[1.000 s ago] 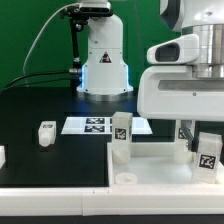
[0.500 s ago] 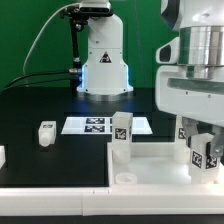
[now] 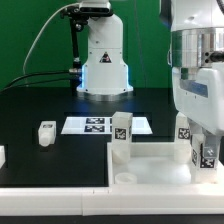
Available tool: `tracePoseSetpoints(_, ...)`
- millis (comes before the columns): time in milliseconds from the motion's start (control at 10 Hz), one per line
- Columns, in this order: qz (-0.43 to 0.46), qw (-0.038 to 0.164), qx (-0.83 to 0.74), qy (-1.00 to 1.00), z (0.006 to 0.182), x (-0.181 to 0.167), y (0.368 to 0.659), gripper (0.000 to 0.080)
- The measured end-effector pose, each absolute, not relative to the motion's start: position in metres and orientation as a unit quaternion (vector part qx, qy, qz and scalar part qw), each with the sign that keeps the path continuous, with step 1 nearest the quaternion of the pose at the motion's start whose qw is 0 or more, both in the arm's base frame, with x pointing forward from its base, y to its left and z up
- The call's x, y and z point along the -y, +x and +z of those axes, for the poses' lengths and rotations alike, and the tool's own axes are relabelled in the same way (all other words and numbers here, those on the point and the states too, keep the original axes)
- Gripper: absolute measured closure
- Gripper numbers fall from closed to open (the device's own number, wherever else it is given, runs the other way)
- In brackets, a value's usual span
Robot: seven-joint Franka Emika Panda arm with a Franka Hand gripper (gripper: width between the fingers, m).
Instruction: Assemble square table
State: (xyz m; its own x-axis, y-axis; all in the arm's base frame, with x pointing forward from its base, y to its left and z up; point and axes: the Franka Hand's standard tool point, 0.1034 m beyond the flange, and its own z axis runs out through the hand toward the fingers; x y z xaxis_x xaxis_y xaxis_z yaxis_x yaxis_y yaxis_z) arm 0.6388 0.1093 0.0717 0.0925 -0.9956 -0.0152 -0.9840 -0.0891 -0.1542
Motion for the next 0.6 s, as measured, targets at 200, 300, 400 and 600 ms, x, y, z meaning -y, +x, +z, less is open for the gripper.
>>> tracePoseSetpoints(200, -0.068, 0.059, -0.502, -0.860, 0.0727, -0.1160, 0.6405, 0.0185)
tracePoseSetpoints(300, -0.070, 0.057, -0.399, -0.913, 0.0733, -0.1161, 0.6410, 0.0157)
tracePoseSetpoints(400, -0.072, 0.054, -0.375, -0.923, 0.0727, -0.1138, 0.6417, 0.0157)
tracePoseSetpoints(600, -0.078, 0.043, -0.307, -0.948, 0.0727, -0.1116, 0.6422, 0.0152)
